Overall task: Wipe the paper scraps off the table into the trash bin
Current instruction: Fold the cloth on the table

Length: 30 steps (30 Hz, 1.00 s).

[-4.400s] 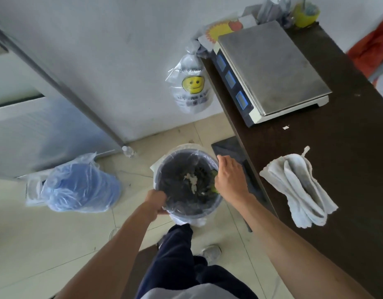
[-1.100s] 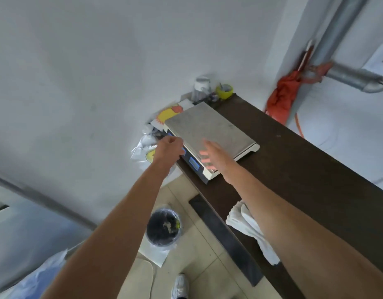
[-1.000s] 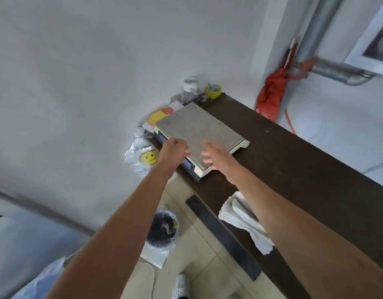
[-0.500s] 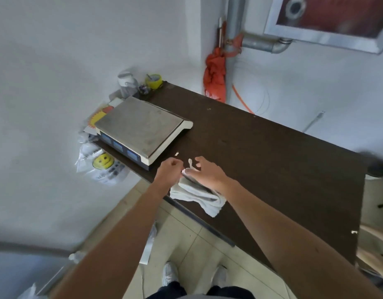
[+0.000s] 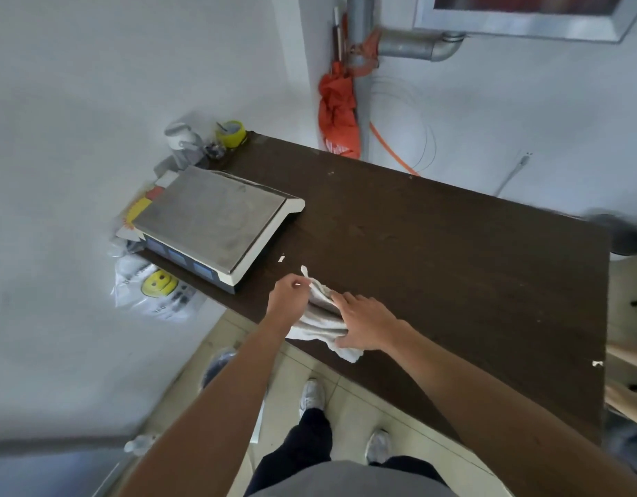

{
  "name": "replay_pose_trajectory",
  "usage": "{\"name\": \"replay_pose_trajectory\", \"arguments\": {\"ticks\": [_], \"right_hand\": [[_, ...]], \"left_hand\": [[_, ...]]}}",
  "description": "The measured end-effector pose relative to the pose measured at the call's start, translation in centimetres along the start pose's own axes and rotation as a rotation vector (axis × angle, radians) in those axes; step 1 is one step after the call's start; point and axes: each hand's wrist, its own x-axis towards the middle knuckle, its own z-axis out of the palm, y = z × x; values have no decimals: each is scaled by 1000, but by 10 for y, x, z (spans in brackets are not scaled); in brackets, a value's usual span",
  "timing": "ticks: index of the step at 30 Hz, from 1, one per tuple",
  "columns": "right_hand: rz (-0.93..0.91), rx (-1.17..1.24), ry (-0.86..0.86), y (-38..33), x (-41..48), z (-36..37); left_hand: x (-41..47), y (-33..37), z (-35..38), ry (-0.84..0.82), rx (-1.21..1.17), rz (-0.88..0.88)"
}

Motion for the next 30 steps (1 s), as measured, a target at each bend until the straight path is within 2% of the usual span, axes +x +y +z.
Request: {"name": "replay_pose_trajectory", "arguments": {"ticks": [4,9,13,17,26,30], "right_hand": [[97,140,-67,13,10,-5],[236,248,-35,33,19,-11],[339,312,-204,39,34,-14],[437,312,-268,32,57,-12],[608,352,-262,36,80,-14],[626,376,-199,40,80,-18]], "left_hand": [[26,8,3,-72,18,-14],[64,19,1,-179,70,20],[100,20,0,-254,104,13],[126,22,3,-356,149,44],[164,36,2,-500,248,69],[164,52,9,-541,256,117]]}}
